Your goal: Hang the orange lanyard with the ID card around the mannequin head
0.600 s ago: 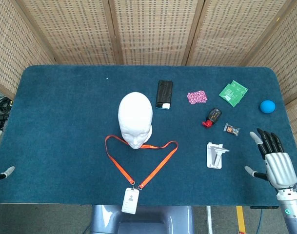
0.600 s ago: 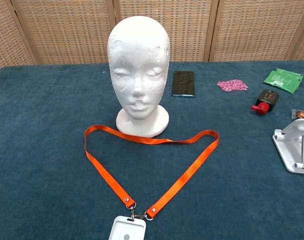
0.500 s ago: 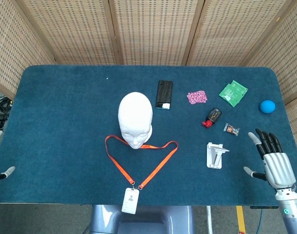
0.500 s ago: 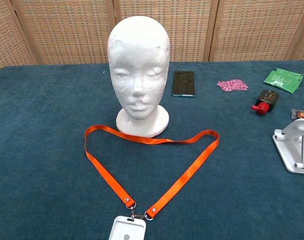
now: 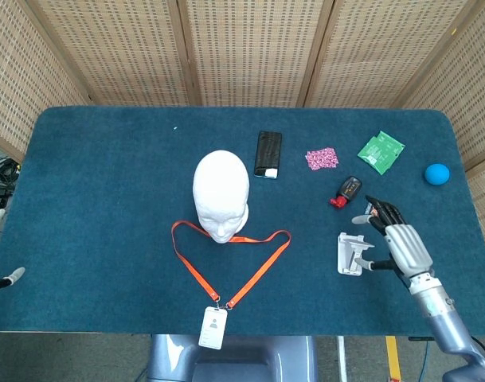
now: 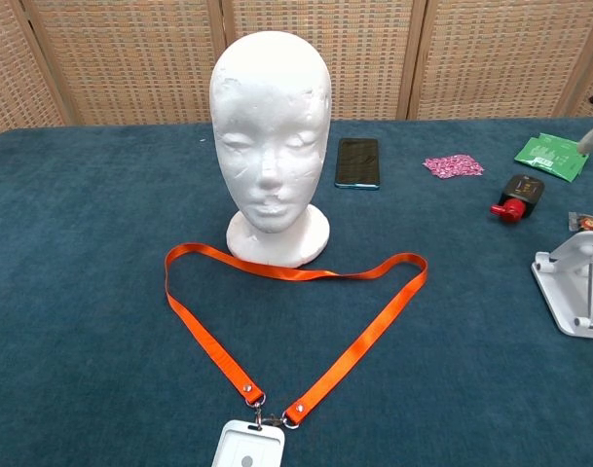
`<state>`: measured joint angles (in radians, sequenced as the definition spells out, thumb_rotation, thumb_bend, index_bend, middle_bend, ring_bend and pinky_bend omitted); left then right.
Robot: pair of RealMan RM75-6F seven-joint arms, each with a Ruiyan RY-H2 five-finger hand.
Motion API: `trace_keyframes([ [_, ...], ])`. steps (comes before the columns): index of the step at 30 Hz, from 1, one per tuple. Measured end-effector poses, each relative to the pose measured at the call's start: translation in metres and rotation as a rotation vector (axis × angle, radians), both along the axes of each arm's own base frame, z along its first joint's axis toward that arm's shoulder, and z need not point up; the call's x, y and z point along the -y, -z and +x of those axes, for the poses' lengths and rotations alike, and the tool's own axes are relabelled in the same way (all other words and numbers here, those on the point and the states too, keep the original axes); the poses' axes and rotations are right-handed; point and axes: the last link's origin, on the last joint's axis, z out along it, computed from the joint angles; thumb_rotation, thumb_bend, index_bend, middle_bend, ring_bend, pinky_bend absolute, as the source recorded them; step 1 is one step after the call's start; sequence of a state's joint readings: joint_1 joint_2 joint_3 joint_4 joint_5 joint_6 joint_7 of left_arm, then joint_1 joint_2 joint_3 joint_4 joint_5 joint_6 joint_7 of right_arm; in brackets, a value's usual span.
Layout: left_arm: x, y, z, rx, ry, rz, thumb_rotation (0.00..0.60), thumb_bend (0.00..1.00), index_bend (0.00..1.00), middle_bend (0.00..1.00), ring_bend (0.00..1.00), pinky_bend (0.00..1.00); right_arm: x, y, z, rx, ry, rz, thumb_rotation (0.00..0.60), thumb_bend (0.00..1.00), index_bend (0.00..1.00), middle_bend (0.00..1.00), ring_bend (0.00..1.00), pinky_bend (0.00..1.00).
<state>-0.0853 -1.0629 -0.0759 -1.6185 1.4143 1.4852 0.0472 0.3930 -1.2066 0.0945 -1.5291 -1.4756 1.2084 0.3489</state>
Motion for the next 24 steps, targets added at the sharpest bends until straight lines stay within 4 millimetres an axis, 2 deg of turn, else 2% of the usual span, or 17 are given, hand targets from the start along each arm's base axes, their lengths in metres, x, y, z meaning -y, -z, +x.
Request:
trace_keyframes([
  [7,-0.006,0.001,-0.004,0.002,-0.021,-0.004,0.600,0.00,0.00,0.00,0.00,0.00,0.042,0.028,0.028,0.016,0.072,0.115,0.600,0.32,0.43,0.00,0.00,0.00],
  [10,-0.008,0.001,-0.005,0.001,-0.024,-0.008,0.600,0.00,0.00,0.00,0.00,0.00,0.057,0.048,0.041,0.008,0.103,0.148,0.600,0.34,0.44,0.00,0.00,0.00],
  [16,-0.009,0.003,-0.007,0.001,-0.031,-0.015,0.600,0.00,0.00,0.00,0.00,0.00,0.072,0.088,0.063,-0.020,0.124,0.201,0.600,0.37,0.46,0.00,0.00,0.00],
  [24,-0.011,0.004,-0.008,0.000,-0.040,-0.016,0.600,0.00,0.00,0.00,0.00,0.00,0.082,0.125,0.084,-0.048,0.134,0.229,0.600,0.42,0.49,0.00,0.00,0.00],
])
